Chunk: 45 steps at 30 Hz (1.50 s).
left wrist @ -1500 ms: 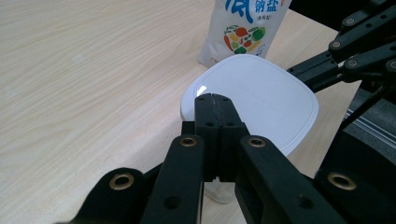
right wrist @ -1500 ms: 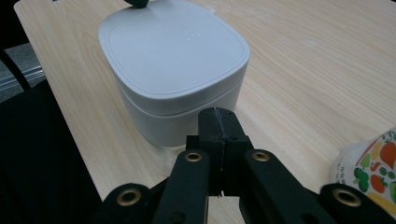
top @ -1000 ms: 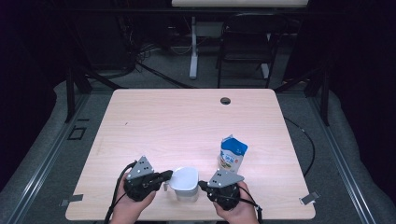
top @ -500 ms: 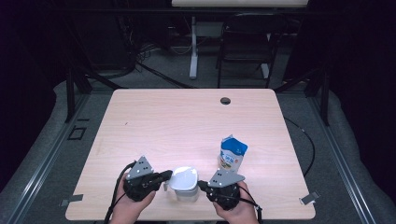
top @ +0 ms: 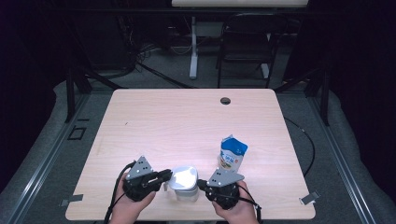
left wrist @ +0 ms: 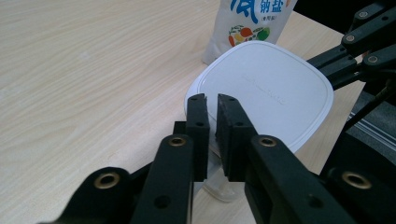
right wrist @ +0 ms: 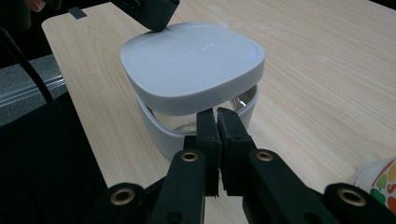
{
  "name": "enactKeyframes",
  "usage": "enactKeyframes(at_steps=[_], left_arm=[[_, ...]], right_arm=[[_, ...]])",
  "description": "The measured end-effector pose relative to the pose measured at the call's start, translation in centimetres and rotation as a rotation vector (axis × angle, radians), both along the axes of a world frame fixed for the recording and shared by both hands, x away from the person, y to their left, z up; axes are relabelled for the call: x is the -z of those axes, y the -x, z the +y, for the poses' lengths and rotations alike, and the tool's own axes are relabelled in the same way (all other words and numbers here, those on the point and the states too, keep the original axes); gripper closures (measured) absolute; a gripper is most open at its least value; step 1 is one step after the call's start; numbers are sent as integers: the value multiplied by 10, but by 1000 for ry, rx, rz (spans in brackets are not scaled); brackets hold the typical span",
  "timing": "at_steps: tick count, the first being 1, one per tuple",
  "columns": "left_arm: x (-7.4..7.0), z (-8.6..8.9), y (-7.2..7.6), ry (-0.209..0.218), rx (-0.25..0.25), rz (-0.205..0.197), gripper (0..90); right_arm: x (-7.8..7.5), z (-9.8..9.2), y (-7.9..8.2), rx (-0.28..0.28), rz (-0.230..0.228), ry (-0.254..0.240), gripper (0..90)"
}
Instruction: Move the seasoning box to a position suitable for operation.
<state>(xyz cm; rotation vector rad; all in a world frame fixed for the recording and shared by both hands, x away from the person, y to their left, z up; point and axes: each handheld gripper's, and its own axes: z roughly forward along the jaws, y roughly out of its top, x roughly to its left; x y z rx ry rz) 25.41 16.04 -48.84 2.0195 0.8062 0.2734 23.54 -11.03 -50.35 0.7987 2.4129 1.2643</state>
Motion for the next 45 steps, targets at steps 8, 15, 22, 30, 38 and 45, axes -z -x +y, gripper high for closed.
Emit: enactKeyframes(at_steps=[8, 15, 22, 30, 38, 45], left_arm=[[1, 11, -1, 21, -48, -6, 705], [1, 17, -1, 24, -73, -19, 677], [2, 19, -1, 23, -76, -19, 666], [3, 24, -2, 29, -83, -13, 662], [3, 27, -2, 36, -92, -13, 659], [2, 32, -2, 42, -100, -14, 655]], right_arm=[[-2, 0, -2, -3, 4, -10, 883], [-3, 1, -4, -3, 2, -14, 883], [-5, 2, -5, -5, -3, -23, 882], [-6, 3, -6, -9, -1, -36, 877], [-7, 6, -6, -18, -3, -30, 874], [-6, 8, -7, -21, 0, -28, 881]])
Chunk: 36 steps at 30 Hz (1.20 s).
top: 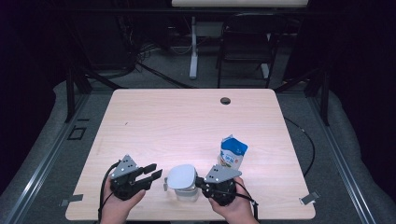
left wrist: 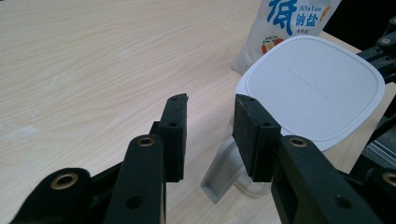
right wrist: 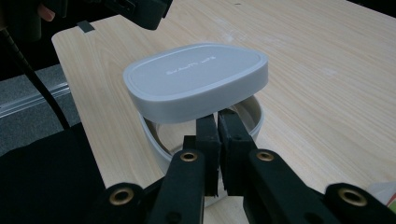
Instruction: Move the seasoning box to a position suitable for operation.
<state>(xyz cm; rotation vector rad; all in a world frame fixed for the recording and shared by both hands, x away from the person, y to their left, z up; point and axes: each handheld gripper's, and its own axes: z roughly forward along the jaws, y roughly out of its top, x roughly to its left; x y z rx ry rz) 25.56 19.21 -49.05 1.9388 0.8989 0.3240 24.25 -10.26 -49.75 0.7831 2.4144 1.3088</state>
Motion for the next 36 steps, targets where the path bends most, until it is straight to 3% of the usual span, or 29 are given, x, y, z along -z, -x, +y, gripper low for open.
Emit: enactKeyframes(at_steps=[9, 16, 36], left_arm=[[4, 10, -5, 15, -18, 16, 649], [0, 16, -6, 26, -35, 5, 647], [-3, 16, -5, 29, -48, 1, 633]], right_arm=[[-2, 2, -3, -10, 7, -6, 900], [-5, 2, -7, -13, 20, -16, 900], [-4, 7, -6, -28, 28, 0, 900]])
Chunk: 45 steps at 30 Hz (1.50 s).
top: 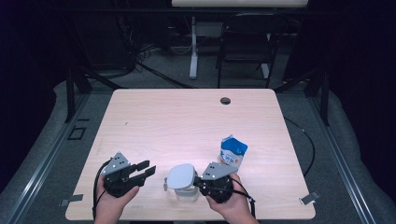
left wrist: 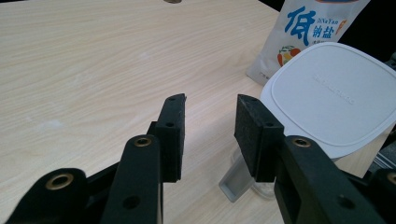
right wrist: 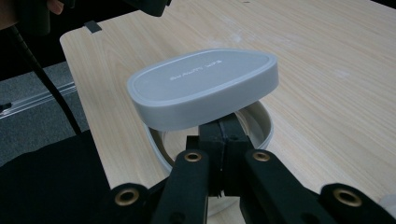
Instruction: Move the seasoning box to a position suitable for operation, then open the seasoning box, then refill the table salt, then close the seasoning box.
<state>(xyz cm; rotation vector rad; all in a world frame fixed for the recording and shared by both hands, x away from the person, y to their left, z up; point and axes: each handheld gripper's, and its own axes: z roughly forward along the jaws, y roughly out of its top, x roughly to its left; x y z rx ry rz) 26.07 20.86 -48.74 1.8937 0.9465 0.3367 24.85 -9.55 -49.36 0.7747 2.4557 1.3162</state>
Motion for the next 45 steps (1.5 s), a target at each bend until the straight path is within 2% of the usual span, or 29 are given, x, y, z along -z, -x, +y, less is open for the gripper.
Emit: enactKeyframes(at_steps=[5, 10, 20, 31, 45], left_arm=[[-2, 4, -2, 15, -16, -8, 600], [1, 7, -4, 7, -25, 8, 601], [2, 18, -8, 20, -55, 19, 588], [0, 24, -10, 24, -79, 9, 587], [-1, 29, -10, 21, -80, 11, 588]], right_arm=[[-5, 1, 0, -1, -6, 3, 900], [-11, -1, -1, 0, -10, 2, 900], [-11, 2, -1, -10, 0, -7, 900], [-19, 9, -1, -28, -5, -24, 900], [-23, 15, -2, -40, -12, -44, 900]])
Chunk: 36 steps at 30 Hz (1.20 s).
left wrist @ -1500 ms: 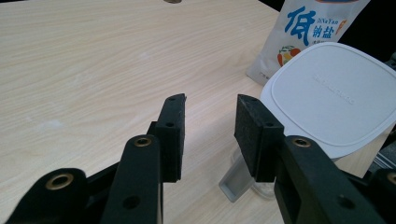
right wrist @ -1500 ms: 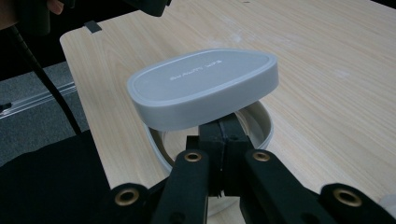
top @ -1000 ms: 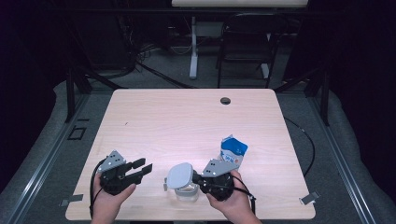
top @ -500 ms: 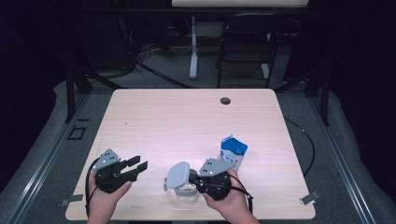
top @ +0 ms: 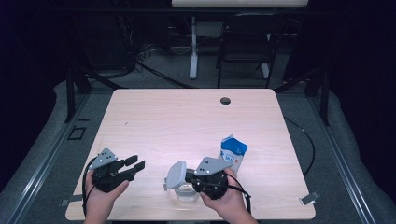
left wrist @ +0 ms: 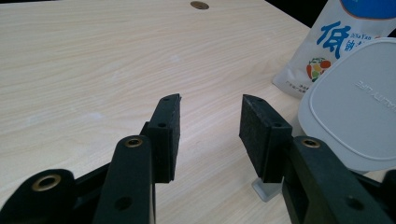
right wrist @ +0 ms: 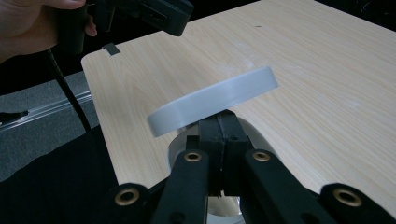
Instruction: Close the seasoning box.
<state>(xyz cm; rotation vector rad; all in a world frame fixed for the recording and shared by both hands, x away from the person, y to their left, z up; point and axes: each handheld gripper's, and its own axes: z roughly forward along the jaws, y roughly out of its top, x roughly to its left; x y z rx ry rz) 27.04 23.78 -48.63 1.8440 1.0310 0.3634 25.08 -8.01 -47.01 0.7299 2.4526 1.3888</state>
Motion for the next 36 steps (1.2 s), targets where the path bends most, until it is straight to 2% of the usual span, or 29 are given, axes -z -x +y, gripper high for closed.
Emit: enactKeyframes(at_steps=[6, 23, 36], left_arm=[[-1, 2, 2, 0, -8, -4, 588], [1, 4, 2, 4, -14, -4, 586], [1, 3, 2, -1, -16, -7, 582]], right_arm=[[0, 1, 0, -3, -1, 9, 900], [-6, 12, -4, -19, -3, -12, 900], [-6, 28, -7, -38, 0, -27, 897]])
